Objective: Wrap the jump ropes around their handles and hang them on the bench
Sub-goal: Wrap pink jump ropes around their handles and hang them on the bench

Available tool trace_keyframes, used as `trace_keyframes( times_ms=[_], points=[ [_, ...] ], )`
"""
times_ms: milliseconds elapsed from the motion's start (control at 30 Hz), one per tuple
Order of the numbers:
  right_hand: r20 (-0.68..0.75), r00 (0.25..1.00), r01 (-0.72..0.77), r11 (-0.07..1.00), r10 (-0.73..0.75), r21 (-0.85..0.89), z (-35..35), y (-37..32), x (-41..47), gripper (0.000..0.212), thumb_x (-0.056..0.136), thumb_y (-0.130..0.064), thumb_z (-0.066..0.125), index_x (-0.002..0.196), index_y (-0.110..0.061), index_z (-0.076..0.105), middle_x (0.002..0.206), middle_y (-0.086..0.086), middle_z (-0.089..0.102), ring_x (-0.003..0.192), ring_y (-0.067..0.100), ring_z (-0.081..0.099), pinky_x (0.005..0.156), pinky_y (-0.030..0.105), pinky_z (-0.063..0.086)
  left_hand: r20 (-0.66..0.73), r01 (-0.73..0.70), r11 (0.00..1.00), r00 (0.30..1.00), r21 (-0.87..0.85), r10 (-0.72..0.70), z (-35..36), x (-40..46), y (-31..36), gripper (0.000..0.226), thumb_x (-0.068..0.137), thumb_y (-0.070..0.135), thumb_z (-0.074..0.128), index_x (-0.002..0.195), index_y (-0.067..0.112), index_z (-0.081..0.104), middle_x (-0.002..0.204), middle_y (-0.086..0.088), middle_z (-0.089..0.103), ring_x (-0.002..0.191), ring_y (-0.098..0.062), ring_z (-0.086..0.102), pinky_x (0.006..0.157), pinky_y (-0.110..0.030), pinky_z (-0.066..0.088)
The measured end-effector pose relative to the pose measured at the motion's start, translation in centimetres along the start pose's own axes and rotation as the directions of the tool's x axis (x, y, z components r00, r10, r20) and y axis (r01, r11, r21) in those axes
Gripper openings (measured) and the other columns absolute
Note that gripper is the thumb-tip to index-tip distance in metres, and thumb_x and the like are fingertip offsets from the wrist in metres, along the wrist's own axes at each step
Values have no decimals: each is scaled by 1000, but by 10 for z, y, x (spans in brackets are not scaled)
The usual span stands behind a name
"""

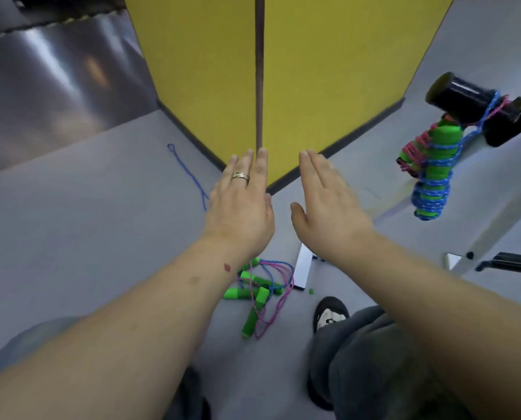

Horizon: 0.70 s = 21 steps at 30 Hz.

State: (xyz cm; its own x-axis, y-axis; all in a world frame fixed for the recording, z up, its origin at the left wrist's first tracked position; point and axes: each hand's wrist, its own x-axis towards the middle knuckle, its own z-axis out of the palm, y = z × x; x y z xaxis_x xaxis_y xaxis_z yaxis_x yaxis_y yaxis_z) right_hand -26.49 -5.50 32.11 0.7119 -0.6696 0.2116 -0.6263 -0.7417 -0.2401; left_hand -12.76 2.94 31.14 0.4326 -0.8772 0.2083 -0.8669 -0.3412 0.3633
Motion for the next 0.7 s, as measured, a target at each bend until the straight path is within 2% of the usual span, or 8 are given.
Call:
trace_keyframes(
  times_ms=[100,333,533,700],
  points=[
    [98,995,10,1000,-9,-15,41,-9,2,78,99,-27,48,160,-8,2,169,10,6,155,24,6,123,37,10,24,81,996,996,28,-82,19,-13,-34,75,102,22,48,166,20,9,173,-6,17,160,-30,12,125,-49,24],
    [288,958,15,996,10,-83,134,-4,5,79,98,-24,49,159,-6,3,167,14,8,154,29,11,124,38,12,168,189,978,965,84,-201,83,-23,-94,78,102,22,45,166,24,0,174,-5,10,161,-30,7,125,-48,20],
    [460,887,4,993,50,-115,219,8,9,81,96,-22,48,159,-10,-2,168,13,2,154,28,8,125,40,12,322,220,965,912,140,-254,156,-18,-148,86,99,25,50,166,24,-4,174,-6,7,160,-33,7,126,-51,17],
    [573,817,-4,994,69,-114,278,24,6,81,96,-21,46,160,-14,-3,169,11,0,154,28,8,125,40,12,447,227,958,849,173,-282,217,-21,-184,91,96,20,53,165,24,-7,174,-6,4,160,-33,5,128,-51,15]
  ],
)
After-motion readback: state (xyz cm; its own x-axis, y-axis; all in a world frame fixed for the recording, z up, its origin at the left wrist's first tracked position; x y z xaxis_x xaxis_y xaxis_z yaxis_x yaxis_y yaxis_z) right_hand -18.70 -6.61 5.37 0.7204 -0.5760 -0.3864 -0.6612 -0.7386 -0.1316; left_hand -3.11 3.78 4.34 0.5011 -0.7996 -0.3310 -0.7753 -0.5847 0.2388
